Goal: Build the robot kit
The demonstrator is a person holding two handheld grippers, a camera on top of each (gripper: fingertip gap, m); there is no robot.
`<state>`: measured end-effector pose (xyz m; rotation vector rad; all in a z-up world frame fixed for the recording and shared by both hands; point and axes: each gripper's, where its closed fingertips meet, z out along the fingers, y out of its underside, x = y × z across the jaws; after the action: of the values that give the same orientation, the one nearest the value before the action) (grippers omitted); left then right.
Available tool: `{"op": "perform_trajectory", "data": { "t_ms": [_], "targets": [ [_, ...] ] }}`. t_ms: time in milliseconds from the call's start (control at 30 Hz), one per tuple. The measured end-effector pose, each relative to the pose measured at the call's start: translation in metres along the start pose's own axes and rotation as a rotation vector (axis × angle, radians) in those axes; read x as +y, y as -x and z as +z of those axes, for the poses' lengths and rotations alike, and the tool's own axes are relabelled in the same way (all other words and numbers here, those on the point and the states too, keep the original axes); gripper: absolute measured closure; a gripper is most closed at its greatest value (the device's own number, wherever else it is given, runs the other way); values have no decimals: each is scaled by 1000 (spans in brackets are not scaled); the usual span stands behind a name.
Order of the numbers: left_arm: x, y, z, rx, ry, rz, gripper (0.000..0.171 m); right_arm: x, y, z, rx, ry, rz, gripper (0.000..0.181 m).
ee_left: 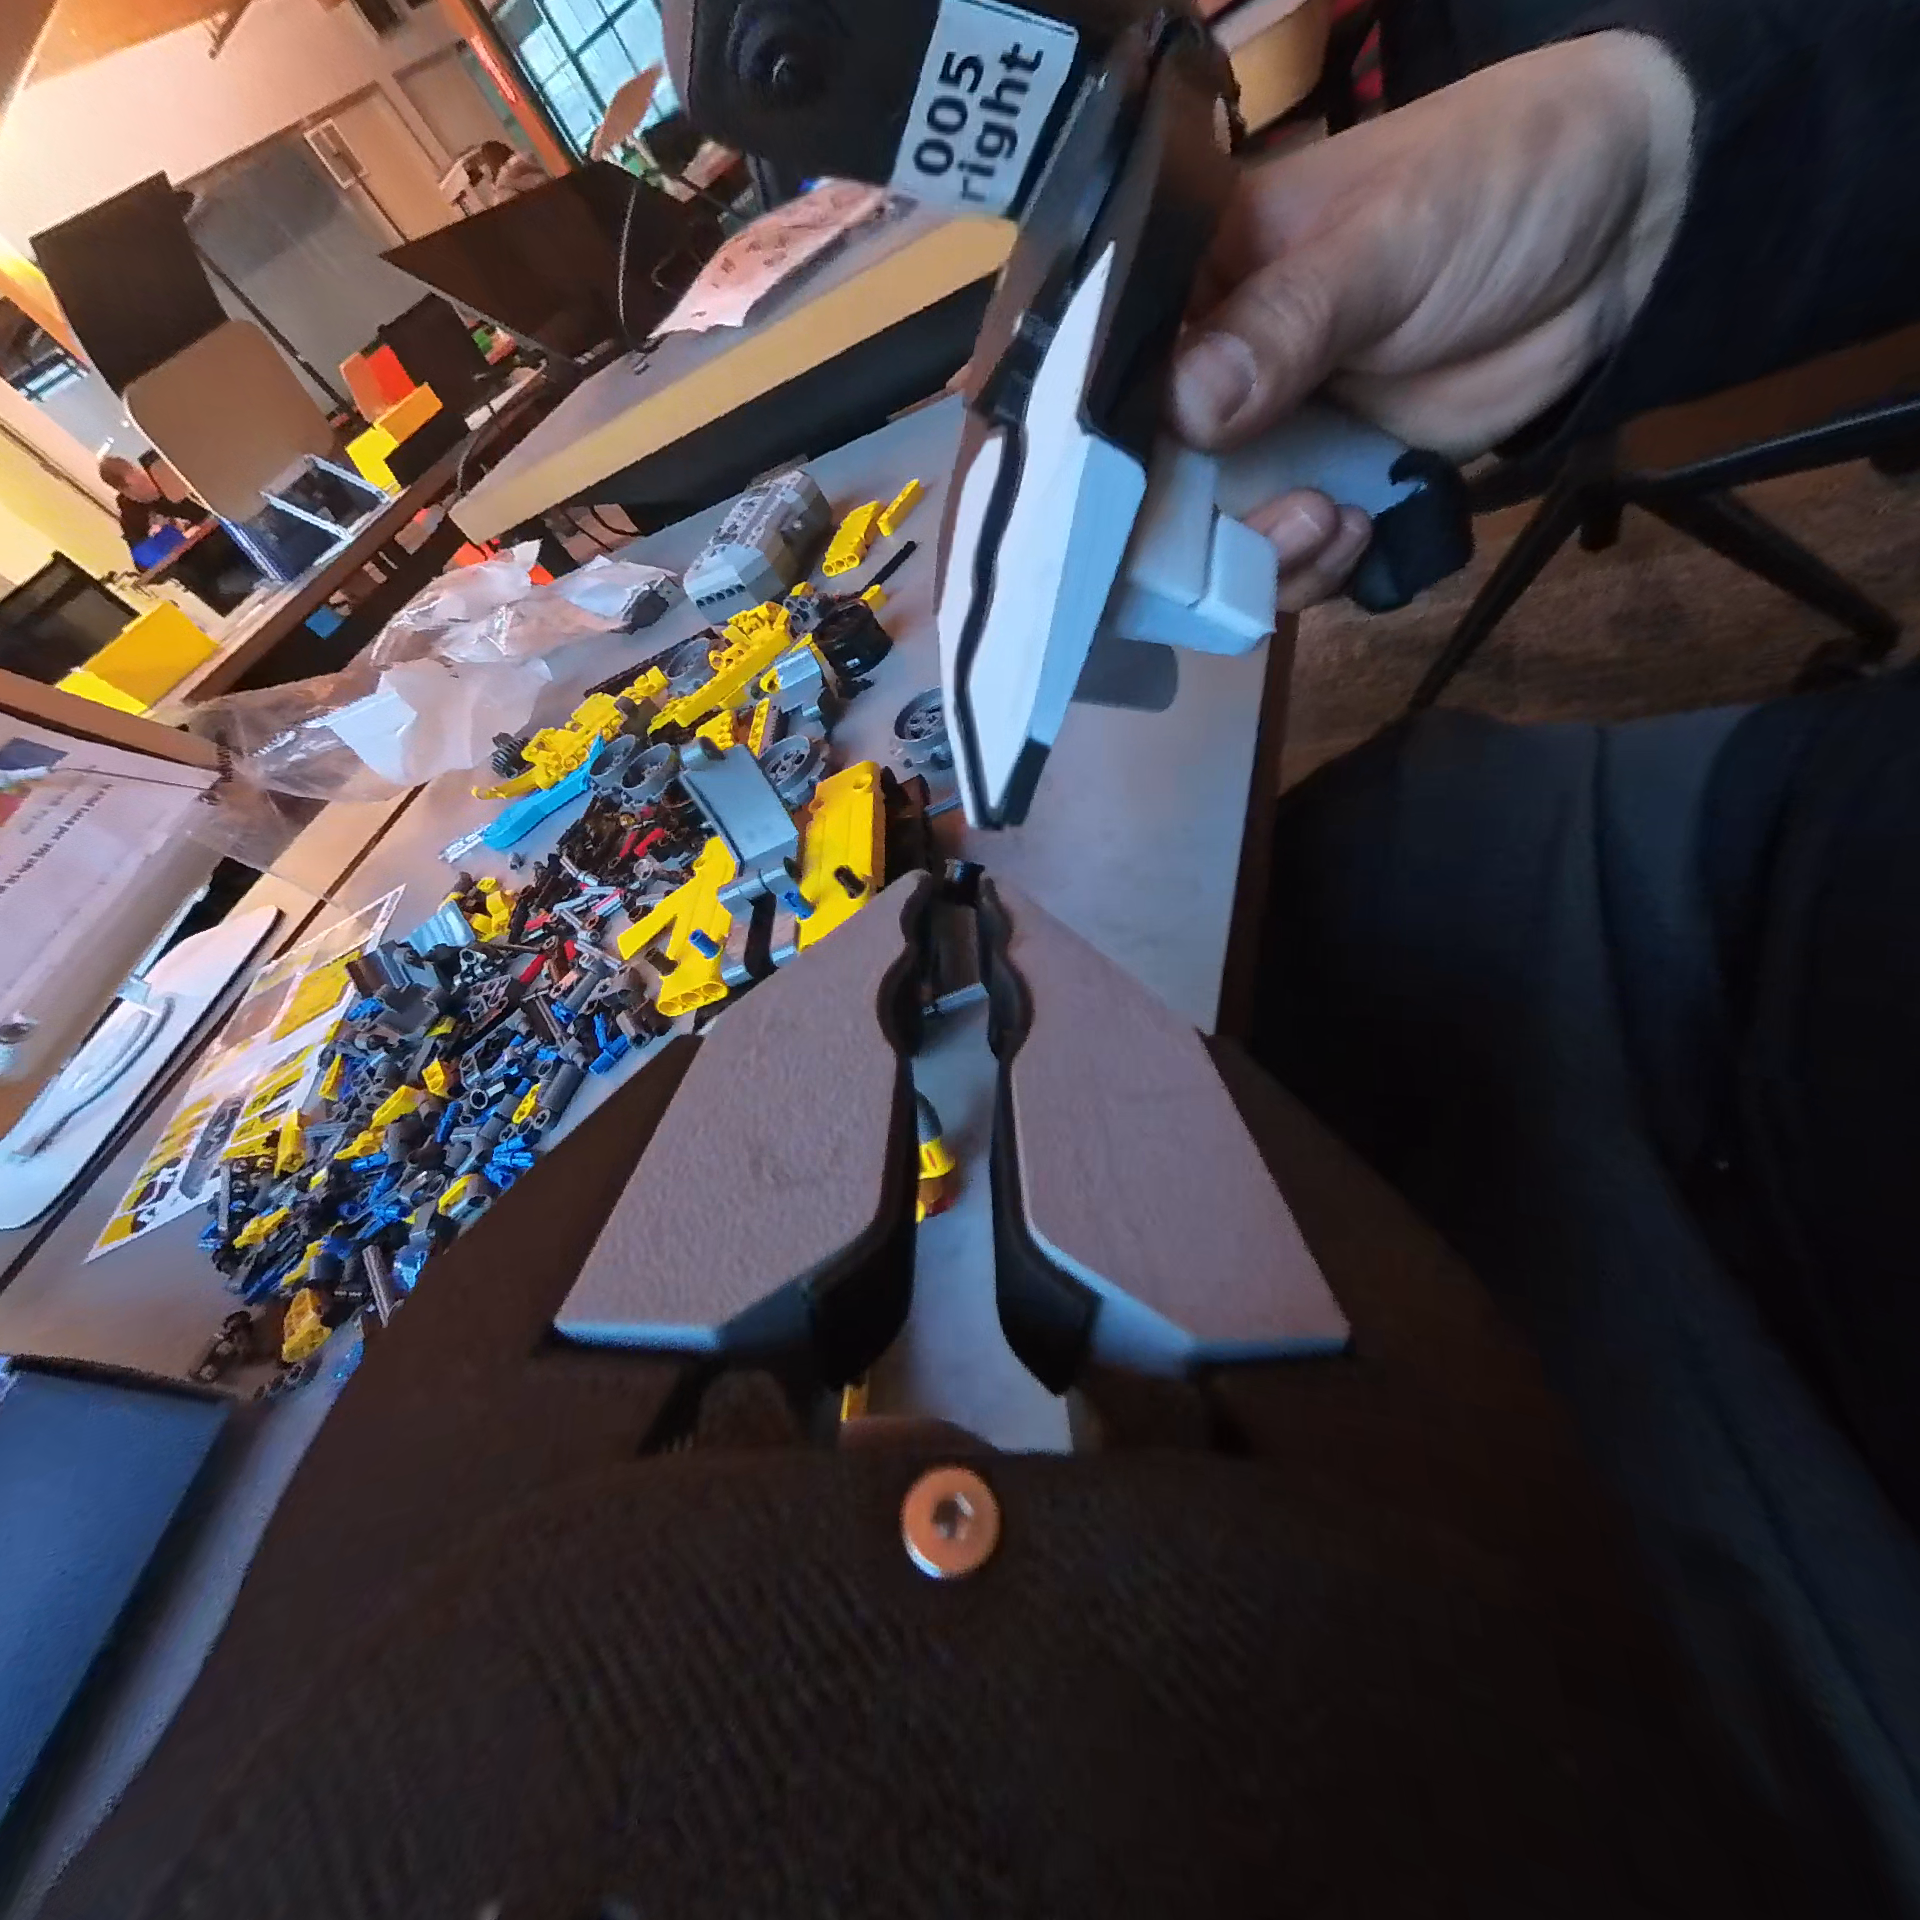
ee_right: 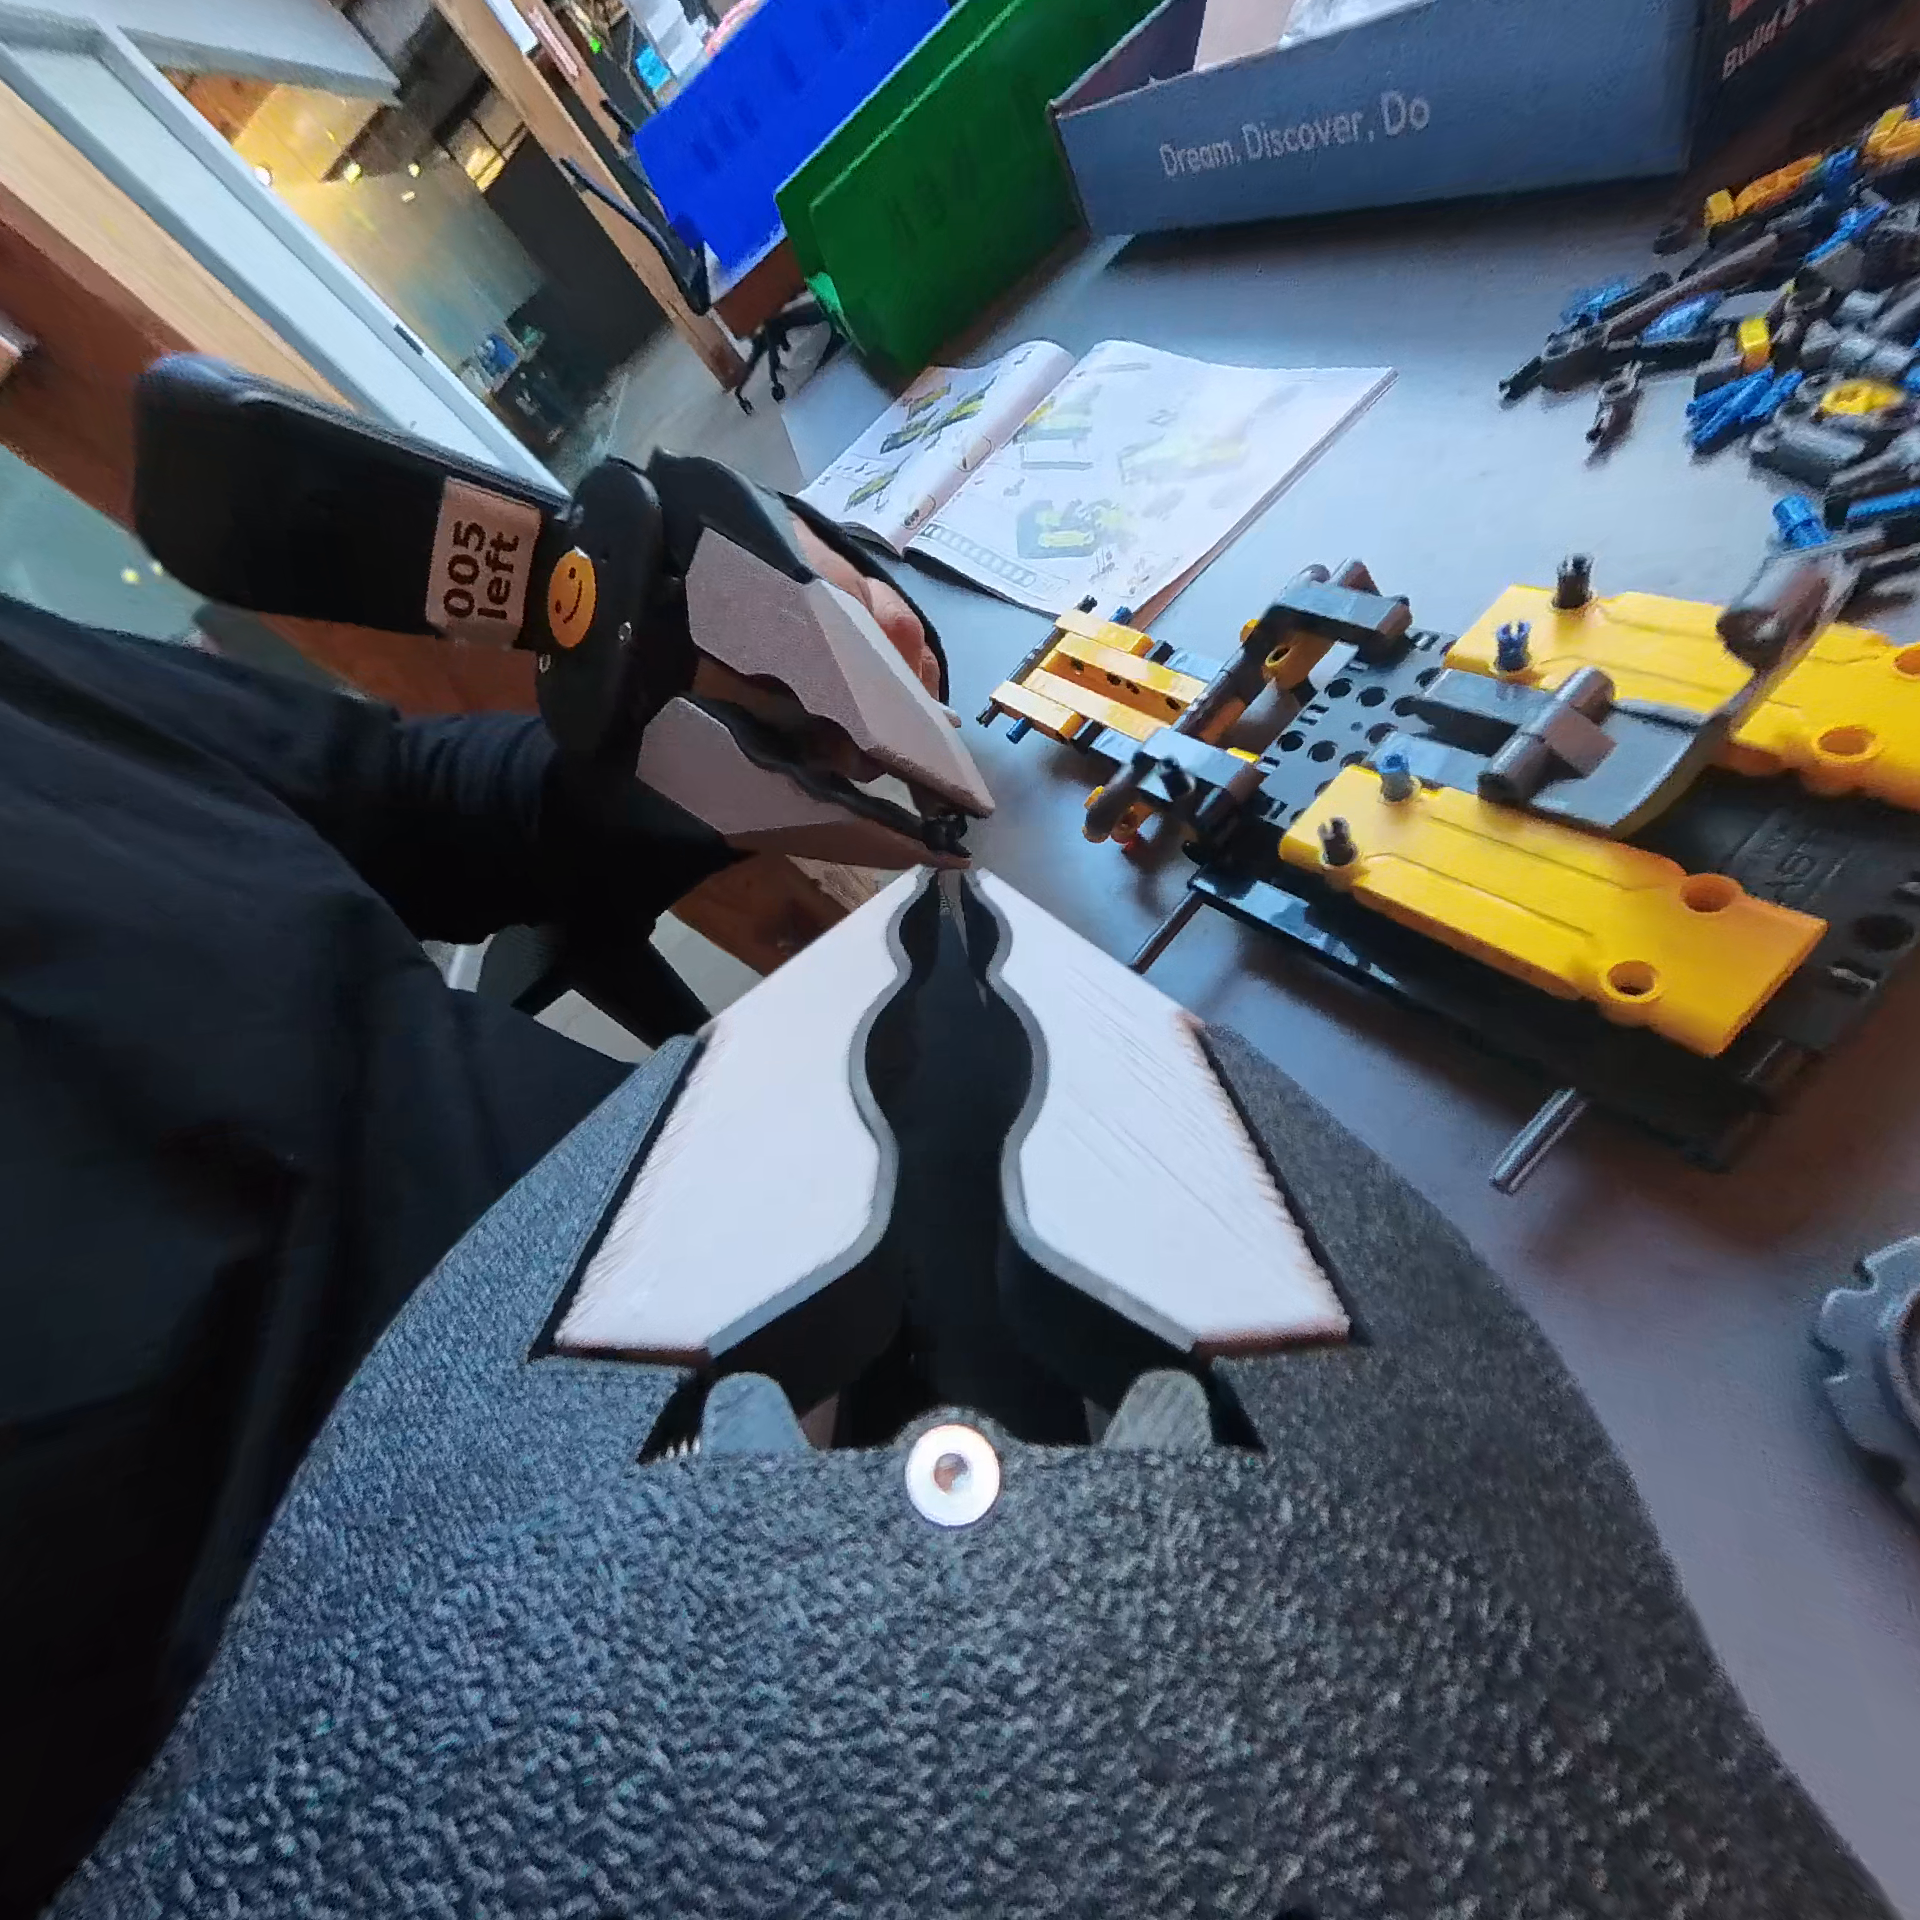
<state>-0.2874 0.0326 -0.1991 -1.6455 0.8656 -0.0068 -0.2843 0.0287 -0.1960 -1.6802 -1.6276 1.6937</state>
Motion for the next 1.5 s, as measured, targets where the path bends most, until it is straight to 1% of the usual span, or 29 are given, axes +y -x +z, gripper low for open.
{"op": "perform_trajectory", "data": {
  "t_ms": [67,133,267,333,367,433,633,867,1033,1267,1500],
  "targets": [
    [-1,0,-1,16,-10,-14,168,-5,3,-4,7,6,-87,177],
    [-3,-4,-2,59,-25,-30,168,-10,4,-8,34,34,-211,177],
    [-10,-7,-5,140,-81,-75,168,-10,11,-6,59,134,-431,177],
    [-14,-9,-8,156,-110,-51,168,-8,11,-4,82,166,-503,181],
    [-15,-8,-9,149,-113,-28,168,-6,10,-3,83,180,-507,181],
    [-15,-8,-9,134,-109,18,168,-2,13,-1,54,186,-484,181],
    [-15,-15,-4,118,-110,109,168,5,18,0,-22,135,-373,181],
    [-21,-19,-5,123,-148,122,168,6,24,-3,-107,92,-289,179],
    [-26,-19,-7,127,-181,105,168,4,30,-4,-199,47,-215,179],
    [-20,-19,-5,115,-157,116,168,6,25,-2,-226,28,-131,178],
    [-19,-20,-4,107,-146,145,168,8,25,-2,-224,22,-151,180]
  ]
}}
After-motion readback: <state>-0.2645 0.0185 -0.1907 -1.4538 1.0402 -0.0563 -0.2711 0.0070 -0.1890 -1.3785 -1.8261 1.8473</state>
